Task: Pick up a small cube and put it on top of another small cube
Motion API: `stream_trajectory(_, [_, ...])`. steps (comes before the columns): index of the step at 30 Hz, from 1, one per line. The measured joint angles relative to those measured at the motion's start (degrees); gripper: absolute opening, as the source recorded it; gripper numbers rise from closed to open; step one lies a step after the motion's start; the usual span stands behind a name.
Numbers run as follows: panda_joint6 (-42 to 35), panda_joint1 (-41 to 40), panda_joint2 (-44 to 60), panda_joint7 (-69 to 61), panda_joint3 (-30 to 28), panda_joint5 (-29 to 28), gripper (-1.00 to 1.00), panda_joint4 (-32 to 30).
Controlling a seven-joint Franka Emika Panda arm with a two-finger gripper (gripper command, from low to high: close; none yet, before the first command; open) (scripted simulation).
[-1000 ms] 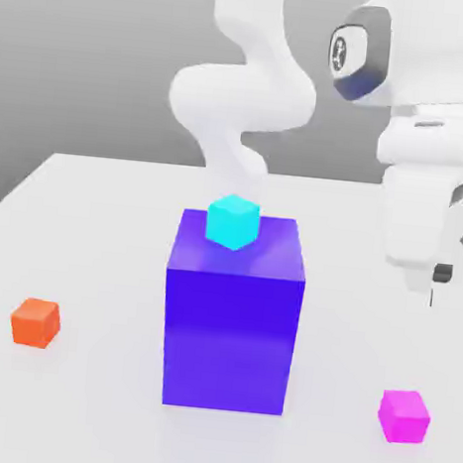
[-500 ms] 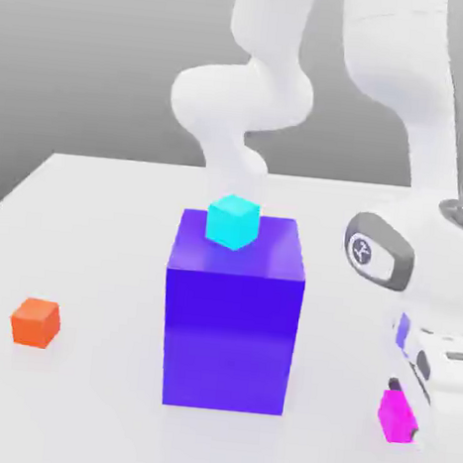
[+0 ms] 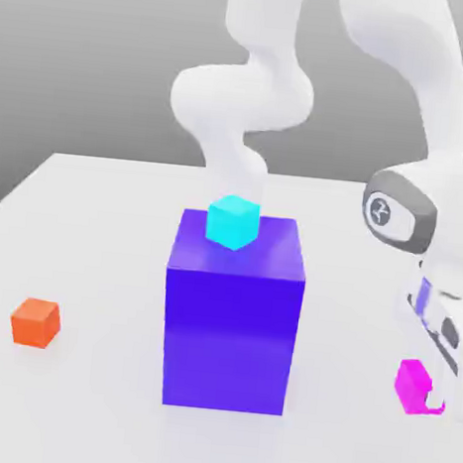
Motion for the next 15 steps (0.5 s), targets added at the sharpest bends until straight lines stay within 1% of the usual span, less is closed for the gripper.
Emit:
stream_trajectory(8, [-10.52, -3.04, 6.09, -15.33, 1.49, -0.99, -1.0, 16.42])
stream_trajectory(11, [-7.44, -2.71, 11.25, -16.19, 0.8, -2.17, -1.0, 18.43])
stream_trajectory(12, [-5.87, -2.48, 13.07, -16.01, 0.47, -2.62, 1.0, 18.68])
stream_trajectory(15, [-5.87, -2.48, 13.07, -16.01, 0.47, -2.62, 1.0, 18.68])
